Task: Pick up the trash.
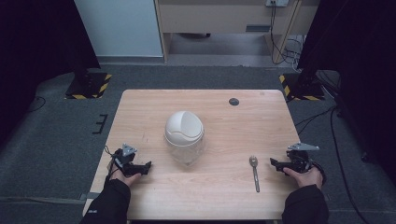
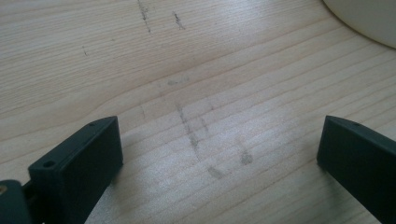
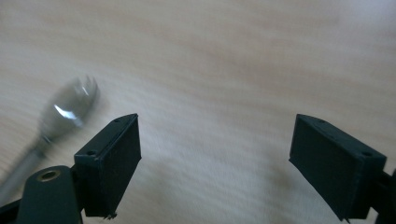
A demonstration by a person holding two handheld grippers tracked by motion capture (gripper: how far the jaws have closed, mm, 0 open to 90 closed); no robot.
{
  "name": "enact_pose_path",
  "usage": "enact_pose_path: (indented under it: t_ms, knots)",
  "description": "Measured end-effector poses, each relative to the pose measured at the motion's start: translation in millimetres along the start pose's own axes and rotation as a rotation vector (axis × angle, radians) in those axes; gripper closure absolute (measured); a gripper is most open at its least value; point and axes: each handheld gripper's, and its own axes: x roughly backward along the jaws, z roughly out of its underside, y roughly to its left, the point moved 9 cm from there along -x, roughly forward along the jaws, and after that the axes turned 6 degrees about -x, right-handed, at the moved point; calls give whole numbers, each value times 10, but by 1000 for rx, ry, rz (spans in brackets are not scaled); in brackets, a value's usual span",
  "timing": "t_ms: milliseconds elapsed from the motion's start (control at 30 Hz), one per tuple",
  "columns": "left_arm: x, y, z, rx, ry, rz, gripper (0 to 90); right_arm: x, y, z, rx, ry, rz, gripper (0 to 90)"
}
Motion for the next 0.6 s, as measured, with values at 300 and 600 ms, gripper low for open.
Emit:
enact_pose_path:
  t_ms: [300, 600]
  knots:
    - [1, -2, 1, -1, 1, 0, 0, 329, 190, -482, -21, -248, -61, 233]
    - [1, -3, 1, -1, 1, 0, 0, 554, 308, -714, -40, -313, -114, 192]
